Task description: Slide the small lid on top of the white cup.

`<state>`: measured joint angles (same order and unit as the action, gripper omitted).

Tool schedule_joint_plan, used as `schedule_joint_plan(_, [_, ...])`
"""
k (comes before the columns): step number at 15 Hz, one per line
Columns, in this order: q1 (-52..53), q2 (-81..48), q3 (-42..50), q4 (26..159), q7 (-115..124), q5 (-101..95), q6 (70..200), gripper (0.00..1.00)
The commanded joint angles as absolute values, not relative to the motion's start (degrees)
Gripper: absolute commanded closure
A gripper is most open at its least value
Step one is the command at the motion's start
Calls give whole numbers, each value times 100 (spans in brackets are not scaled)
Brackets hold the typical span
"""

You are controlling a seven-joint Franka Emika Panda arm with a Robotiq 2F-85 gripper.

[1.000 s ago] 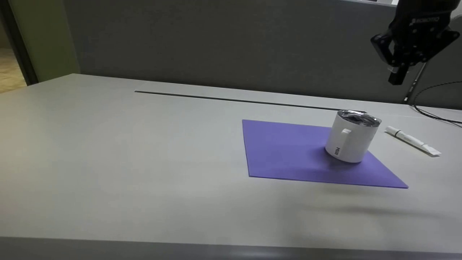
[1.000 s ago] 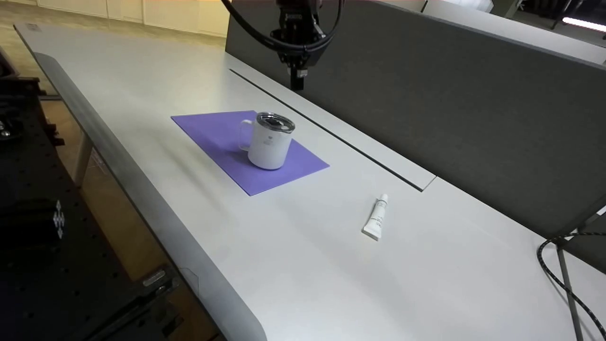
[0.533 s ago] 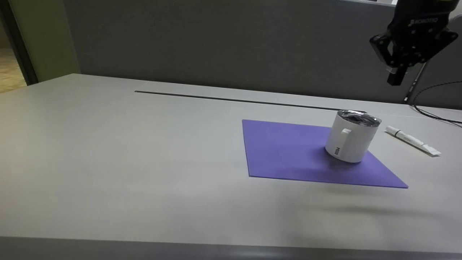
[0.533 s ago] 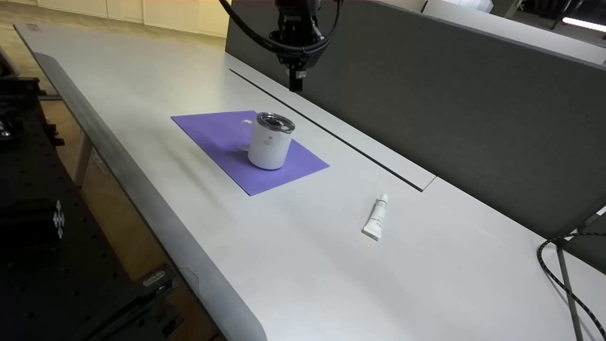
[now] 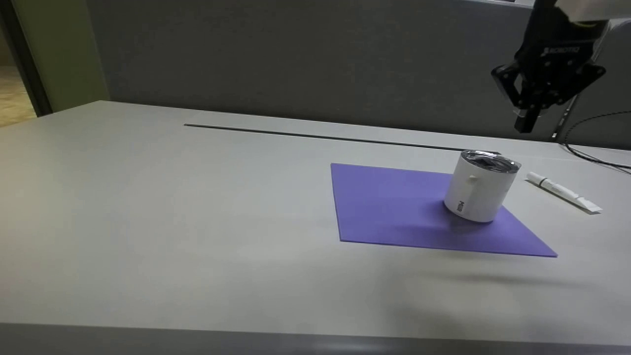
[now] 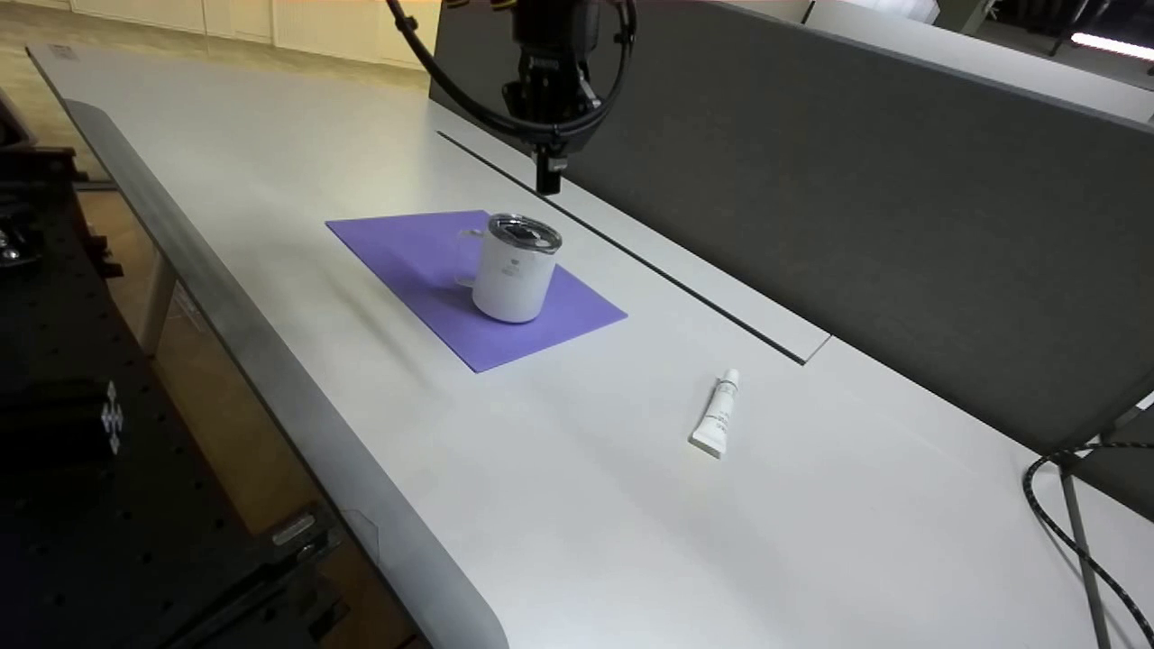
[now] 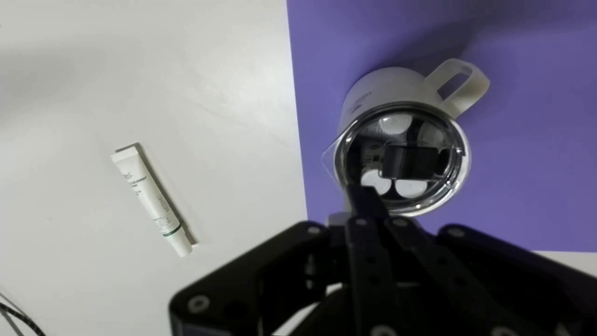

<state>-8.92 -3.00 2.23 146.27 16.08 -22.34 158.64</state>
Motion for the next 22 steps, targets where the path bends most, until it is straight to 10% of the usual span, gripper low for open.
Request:
schedule_joint_plan(1, [-648,-738,430,14460,1654,-2074,16112,100])
schedule_joint_plan(22, [-436,-1486,435,14379,705,100,16821,100])
